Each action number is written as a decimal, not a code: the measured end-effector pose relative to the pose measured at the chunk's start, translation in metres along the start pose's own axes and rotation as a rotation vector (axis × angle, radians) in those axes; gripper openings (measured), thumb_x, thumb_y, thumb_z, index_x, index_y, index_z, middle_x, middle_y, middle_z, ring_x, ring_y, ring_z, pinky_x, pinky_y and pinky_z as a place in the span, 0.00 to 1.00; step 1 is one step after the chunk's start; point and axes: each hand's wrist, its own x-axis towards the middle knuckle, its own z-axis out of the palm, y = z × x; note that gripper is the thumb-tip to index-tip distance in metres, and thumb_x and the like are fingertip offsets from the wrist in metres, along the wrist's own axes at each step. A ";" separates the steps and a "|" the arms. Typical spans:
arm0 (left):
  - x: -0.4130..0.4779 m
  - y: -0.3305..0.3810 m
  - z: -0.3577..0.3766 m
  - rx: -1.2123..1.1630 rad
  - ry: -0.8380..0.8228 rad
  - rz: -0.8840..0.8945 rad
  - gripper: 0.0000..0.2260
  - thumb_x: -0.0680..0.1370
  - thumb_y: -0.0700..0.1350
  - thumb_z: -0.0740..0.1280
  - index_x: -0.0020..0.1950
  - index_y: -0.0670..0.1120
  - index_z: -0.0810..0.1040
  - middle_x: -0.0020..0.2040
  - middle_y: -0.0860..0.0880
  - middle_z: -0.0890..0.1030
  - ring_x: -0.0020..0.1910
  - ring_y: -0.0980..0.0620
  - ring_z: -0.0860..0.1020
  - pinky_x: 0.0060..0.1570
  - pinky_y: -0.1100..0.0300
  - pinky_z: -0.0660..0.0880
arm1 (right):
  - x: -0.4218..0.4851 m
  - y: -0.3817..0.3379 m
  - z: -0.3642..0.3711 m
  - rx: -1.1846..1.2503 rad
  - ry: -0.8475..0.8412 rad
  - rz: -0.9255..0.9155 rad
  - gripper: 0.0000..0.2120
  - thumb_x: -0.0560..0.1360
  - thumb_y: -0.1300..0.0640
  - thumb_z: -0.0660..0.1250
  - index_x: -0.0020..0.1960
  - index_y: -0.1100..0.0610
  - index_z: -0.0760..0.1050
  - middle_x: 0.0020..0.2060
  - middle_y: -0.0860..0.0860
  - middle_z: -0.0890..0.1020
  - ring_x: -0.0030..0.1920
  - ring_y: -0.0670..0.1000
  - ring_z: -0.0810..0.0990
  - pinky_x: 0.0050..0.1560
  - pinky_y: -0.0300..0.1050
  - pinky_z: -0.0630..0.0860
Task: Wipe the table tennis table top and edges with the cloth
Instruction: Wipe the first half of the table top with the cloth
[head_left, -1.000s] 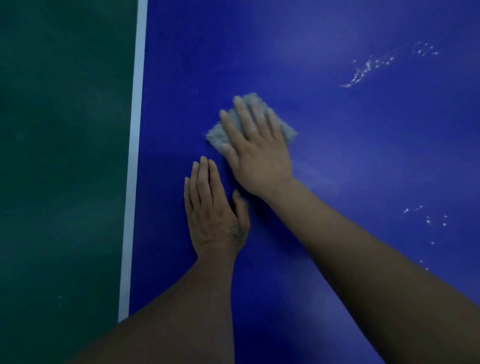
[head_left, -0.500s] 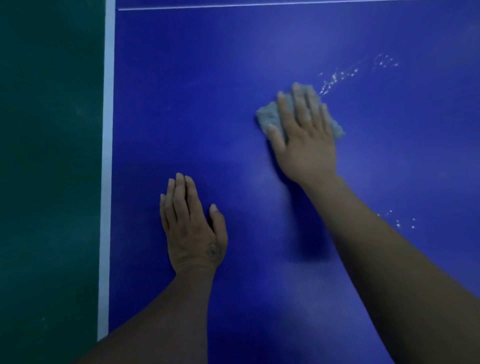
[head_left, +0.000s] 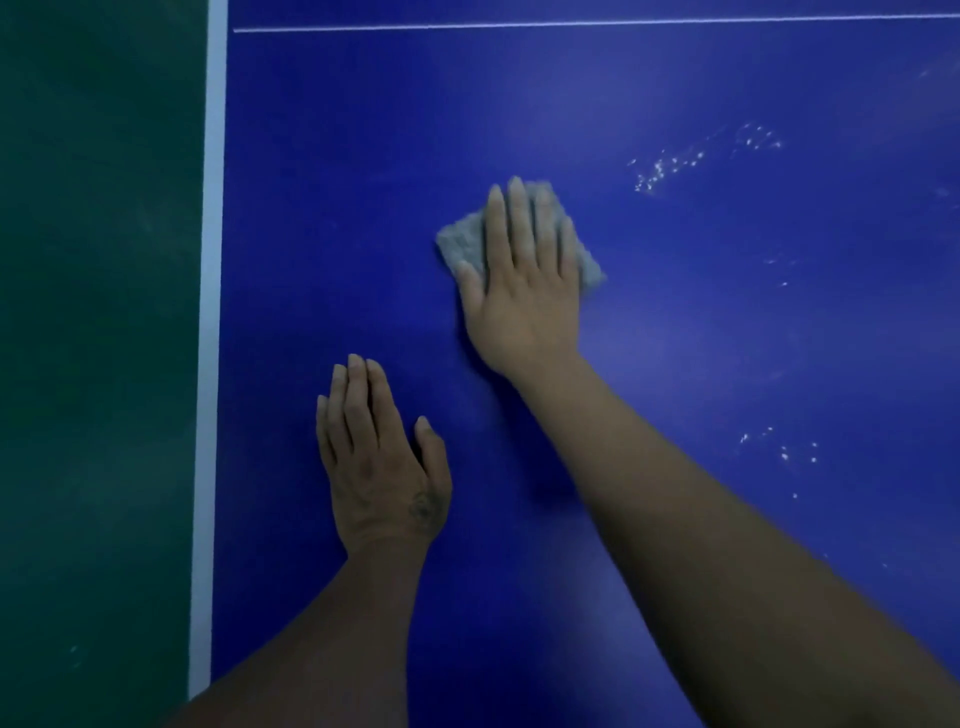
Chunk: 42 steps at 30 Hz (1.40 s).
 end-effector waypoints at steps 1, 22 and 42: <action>0.000 0.000 0.001 0.007 0.008 0.004 0.32 0.86 0.51 0.54 0.87 0.37 0.54 0.87 0.40 0.55 0.88 0.42 0.51 0.86 0.41 0.50 | 0.014 0.004 -0.001 0.031 -0.015 -0.041 0.35 0.88 0.40 0.47 0.87 0.59 0.46 0.87 0.55 0.50 0.87 0.56 0.45 0.85 0.57 0.42; 0.064 0.124 0.000 -0.183 -0.012 0.030 0.31 0.88 0.56 0.55 0.88 0.41 0.56 0.89 0.44 0.53 0.88 0.45 0.48 0.86 0.44 0.44 | -0.070 0.163 -0.026 -0.041 0.036 0.391 0.34 0.89 0.42 0.51 0.87 0.62 0.48 0.87 0.57 0.50 0.87 0.59 0.46 0.86 0.59 0.43; 0.069 0.132 0.024 0.000 0.030 0.033 0.32 0.87 0.55 0.54 0.87 0.39 0.57 0.88 0.42 0.56 0.88 0.43 0.51 0.86 0.43 0.47 | 0.089 0.065 -0.002 0.035 -0.005 -0.104 0.35 0.87 0.37 0.48 0.87 0.55 0.50 0.87 0.51 0.50 0.87 0.53 0.44 0.85 0.55 0.41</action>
